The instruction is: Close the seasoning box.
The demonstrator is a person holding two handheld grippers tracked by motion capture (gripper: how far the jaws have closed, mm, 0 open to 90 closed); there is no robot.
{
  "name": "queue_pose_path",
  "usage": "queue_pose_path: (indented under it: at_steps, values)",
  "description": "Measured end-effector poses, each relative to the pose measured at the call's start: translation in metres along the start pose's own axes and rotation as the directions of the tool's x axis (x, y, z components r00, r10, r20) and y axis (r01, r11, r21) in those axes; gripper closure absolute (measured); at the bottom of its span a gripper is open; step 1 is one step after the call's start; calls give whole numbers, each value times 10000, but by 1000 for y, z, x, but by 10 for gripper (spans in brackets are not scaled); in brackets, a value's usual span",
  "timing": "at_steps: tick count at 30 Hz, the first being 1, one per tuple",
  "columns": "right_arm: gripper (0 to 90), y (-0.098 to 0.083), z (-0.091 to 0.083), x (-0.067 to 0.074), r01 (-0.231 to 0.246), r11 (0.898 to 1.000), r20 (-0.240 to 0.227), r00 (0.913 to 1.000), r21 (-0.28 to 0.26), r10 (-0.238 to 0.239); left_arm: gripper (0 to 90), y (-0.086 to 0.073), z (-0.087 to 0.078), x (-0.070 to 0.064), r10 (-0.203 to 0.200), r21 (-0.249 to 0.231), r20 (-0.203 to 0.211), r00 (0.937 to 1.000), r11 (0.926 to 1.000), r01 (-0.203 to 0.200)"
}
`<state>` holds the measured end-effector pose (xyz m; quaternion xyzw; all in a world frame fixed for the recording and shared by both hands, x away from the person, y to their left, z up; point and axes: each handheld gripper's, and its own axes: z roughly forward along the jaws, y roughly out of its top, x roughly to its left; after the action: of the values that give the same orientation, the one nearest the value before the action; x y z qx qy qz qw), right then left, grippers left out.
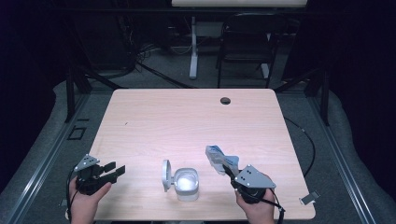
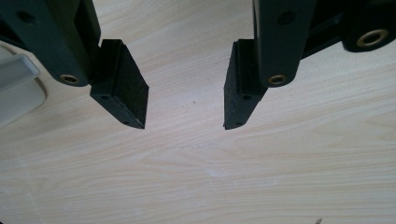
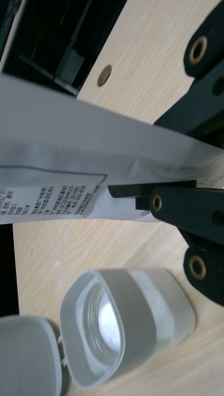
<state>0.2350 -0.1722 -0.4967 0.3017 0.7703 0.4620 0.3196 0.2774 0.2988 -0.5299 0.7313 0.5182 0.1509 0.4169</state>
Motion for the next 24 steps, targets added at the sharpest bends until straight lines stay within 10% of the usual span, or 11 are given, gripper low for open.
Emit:
queue_pose_path:
  at_steps: [12,24]
  values:
    - [900,-28,-8,-29,-785,9955,1092,9914,528,723,504,2,0,-3,117,14,21,9999,9999,-117]
    - [900,-49,-15,-52,-1874,9801,2110,9626,650,1700,504,2,2,-5,216,10,63,9997,9998,-216]
